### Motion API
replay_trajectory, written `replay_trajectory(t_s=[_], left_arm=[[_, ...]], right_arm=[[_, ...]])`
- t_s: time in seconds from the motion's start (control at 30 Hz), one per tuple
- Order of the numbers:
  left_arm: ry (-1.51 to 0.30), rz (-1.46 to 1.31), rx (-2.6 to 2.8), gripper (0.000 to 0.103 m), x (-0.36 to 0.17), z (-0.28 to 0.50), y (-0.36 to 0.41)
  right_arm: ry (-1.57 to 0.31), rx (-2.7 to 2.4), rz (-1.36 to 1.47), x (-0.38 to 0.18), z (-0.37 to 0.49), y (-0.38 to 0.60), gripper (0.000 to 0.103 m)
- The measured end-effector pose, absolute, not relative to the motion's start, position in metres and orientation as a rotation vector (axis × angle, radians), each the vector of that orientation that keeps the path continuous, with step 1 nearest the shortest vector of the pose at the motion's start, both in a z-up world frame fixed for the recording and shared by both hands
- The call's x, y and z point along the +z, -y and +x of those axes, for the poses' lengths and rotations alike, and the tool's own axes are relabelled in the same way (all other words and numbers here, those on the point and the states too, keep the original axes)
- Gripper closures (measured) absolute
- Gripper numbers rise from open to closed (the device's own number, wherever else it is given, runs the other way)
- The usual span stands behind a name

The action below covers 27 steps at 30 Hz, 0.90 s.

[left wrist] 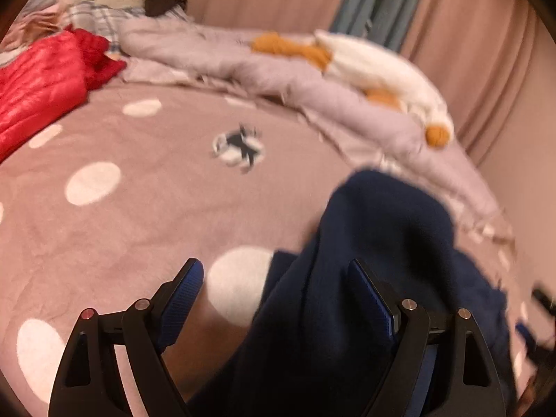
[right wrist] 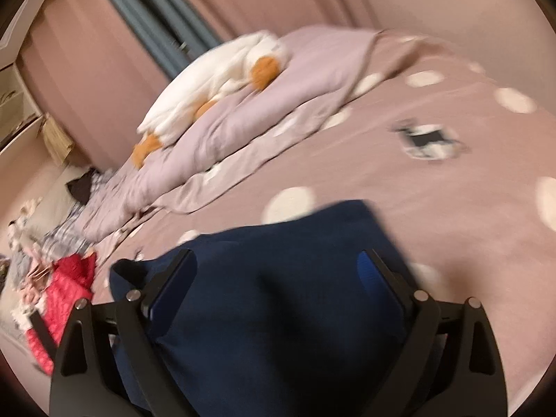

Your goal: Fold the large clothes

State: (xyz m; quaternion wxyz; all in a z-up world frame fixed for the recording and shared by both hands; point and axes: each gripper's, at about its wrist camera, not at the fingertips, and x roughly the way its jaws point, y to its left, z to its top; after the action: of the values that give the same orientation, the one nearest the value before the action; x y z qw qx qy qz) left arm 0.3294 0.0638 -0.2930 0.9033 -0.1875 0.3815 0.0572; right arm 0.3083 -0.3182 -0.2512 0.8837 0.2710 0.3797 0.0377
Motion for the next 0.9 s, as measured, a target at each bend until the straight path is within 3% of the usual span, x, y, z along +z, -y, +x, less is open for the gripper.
replay_trajectory(t_s=[0.03,0.1,0.13,0.17,0.2,0.33,0.43,0.53,0.6,0.67,0.73,0.77,0.9], left_arm=[[-0.803,-0.379,0.112,0.018,-0.297,0.333,-0.063],[-0.807,-0.404,0.100,0.018,-0.299,0.333,-0.067],[-0.815,-0.431,0.087,0.018,-0.300,0.335,-0.070],[-0.824,-0.458,0.078,0.018,-0.302,0.337,-0.073],[-0.831,-0.472,0.078,0.018,-0.303,0.336,-0.075],[-0.843,-0.489,0.081,0.018,-0.306,0.333,-0.076],[-0.830,-0.452,0.096,0.018,-0.304,0.331,-0.071],[-0.836,-0.442,0.098,0.018,-0.303,0.332,-0.070],[-0.840,-0.463,0.081,0.018,-0.301,0.332,-0.074],[-0.839,-0.508,0.015,0.018,-0.292,0.333,-0.077],[-0.799,-0.579,-0.078,0.018,-0.278,0.334,-0.079],[-0.783,-0.592,-0.111,0.016,-0.271,0.335,-0.078],[-0.773,-0.450,-0.180,0.013,-0.241,0.349,-0.045]], right_arm=[[-0.843,0.095,0.569,-0.259,0.322,0.310,0.009],[-0.943,0.058,0.527,-0.282,0.344,0.298,0.019],[-0.956,0.034,0.492,-0.292,0.350,0.295,0.038],[-0.946,0.018,0.487,-0.297,0.352,0.295,0.069],[-0.953,-0.009,0.497,-0.297,0.353,0.300,0.088],[-0.742,-0.046,0.649,-0.270,0.339,0.341,0.100],[-0.704,-0.118,0.606,-0.260,0.330,0.355,0.098],[-0.795,-0.080,0.692,-0.277,0.330,0.361,0.093],[-0.828,-0.074,0.741,-0.285,0.325,0.359,0.081],[-0.825,-0.049,0.775,-0.284,0.318,0.360,0.053],[-0.804,-0.022,0.786,-0.275,0.310,0.357,0.038],[-0.804,-0.016,0.761,-0.268,0.307,0.354,0.034],[-0.830,-0.015,0.672,-0.255,0.307,0.345,0.033]])
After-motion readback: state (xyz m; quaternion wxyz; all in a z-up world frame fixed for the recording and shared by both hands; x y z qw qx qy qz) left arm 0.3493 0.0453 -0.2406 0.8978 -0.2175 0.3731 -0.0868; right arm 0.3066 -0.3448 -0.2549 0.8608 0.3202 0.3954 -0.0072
